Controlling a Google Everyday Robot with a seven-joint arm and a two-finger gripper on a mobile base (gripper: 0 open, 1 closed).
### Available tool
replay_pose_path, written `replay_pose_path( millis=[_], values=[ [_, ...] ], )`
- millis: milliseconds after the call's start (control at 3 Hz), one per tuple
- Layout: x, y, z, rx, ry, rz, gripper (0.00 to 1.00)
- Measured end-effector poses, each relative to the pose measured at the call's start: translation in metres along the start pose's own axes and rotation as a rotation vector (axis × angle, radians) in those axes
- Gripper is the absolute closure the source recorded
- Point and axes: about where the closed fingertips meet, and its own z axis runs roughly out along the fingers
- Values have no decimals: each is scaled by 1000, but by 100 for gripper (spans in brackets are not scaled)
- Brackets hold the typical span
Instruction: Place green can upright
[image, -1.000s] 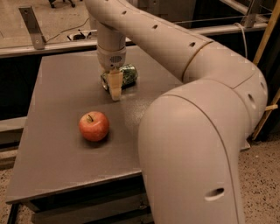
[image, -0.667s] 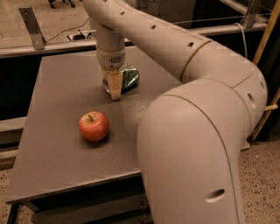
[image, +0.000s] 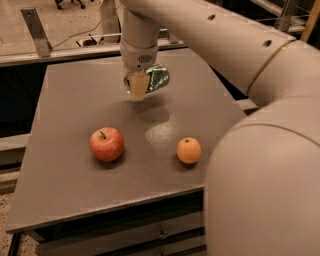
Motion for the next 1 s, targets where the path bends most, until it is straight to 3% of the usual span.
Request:
replay_pose_path(
  millis=[333, 667, 1000],
  values=[
    [2, 29, -65, 154, -134, 86, 100],
    [23, 42, -94, 228, -213, 174, 100],
    [23, 44, -93, 221, -211, 173, 100]
  ],
)
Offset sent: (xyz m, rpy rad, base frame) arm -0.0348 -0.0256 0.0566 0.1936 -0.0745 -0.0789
